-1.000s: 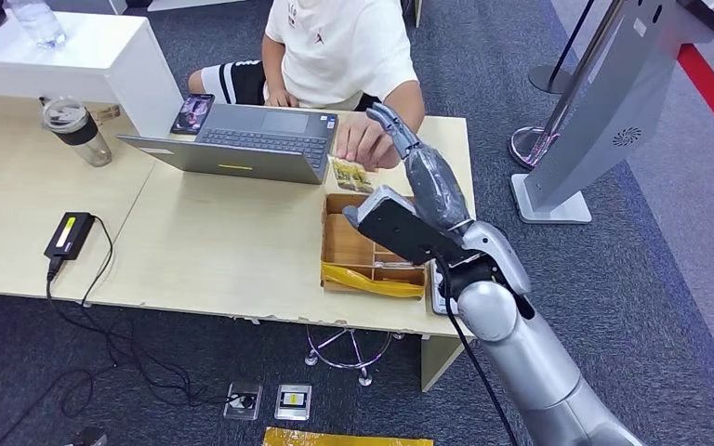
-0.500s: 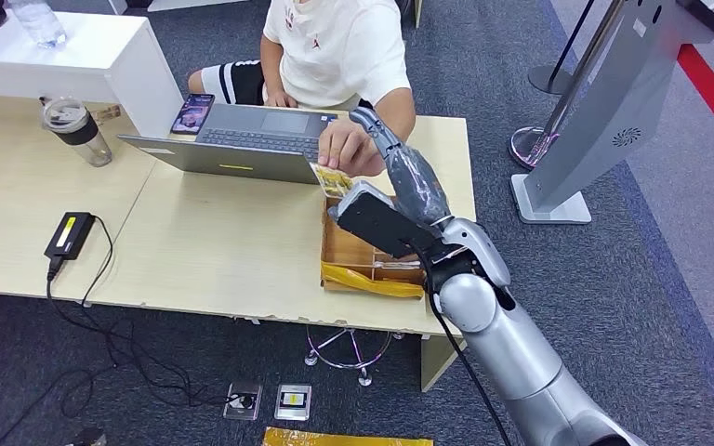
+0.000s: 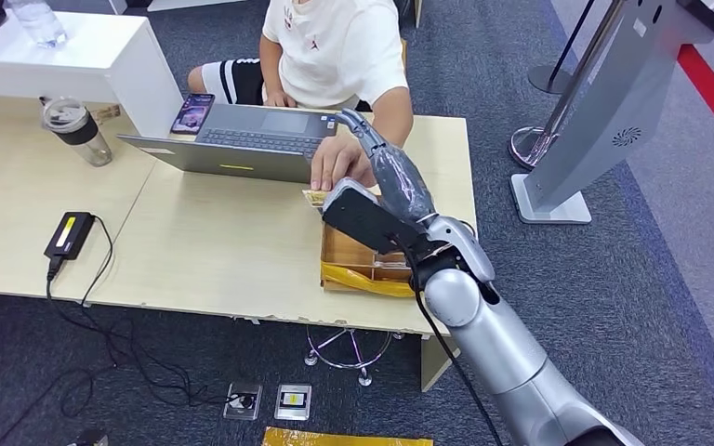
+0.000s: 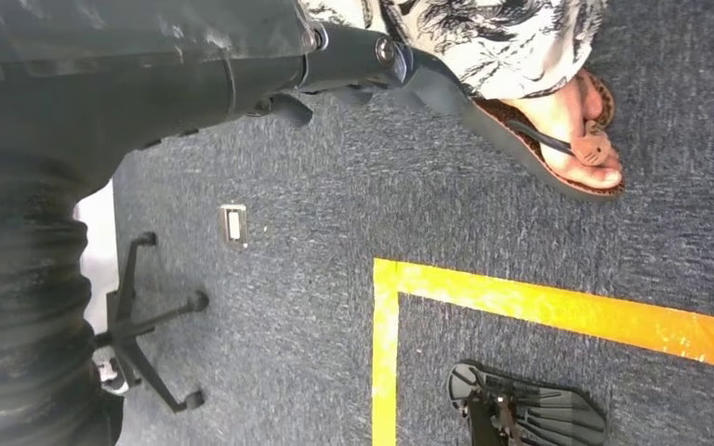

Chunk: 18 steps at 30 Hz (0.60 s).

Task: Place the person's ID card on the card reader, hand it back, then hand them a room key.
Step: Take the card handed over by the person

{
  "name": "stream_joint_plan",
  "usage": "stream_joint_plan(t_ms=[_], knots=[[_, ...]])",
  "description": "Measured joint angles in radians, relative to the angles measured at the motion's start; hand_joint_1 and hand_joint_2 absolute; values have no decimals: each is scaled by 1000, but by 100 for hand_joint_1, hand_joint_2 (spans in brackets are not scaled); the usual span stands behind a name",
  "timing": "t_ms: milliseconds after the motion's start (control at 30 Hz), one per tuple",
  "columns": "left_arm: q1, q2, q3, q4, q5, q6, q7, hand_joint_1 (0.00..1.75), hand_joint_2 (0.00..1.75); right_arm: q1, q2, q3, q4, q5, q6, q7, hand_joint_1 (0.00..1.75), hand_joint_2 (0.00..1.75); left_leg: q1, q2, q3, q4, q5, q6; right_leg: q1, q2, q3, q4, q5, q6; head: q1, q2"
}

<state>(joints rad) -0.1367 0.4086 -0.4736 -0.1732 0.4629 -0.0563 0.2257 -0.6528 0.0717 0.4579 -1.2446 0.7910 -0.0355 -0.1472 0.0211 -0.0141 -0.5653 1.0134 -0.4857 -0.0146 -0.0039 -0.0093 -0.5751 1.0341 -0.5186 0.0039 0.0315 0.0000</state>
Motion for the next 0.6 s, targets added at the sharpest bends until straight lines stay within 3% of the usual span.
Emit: stream_joint_plan(t_ms=[600], knots=[[1,-52,4,0,71,29,91,0,175,21,22,30,53,-69,-31,17,175,175,0,1,0,0,0,0,0,1,0,0,0,0,0,0]])
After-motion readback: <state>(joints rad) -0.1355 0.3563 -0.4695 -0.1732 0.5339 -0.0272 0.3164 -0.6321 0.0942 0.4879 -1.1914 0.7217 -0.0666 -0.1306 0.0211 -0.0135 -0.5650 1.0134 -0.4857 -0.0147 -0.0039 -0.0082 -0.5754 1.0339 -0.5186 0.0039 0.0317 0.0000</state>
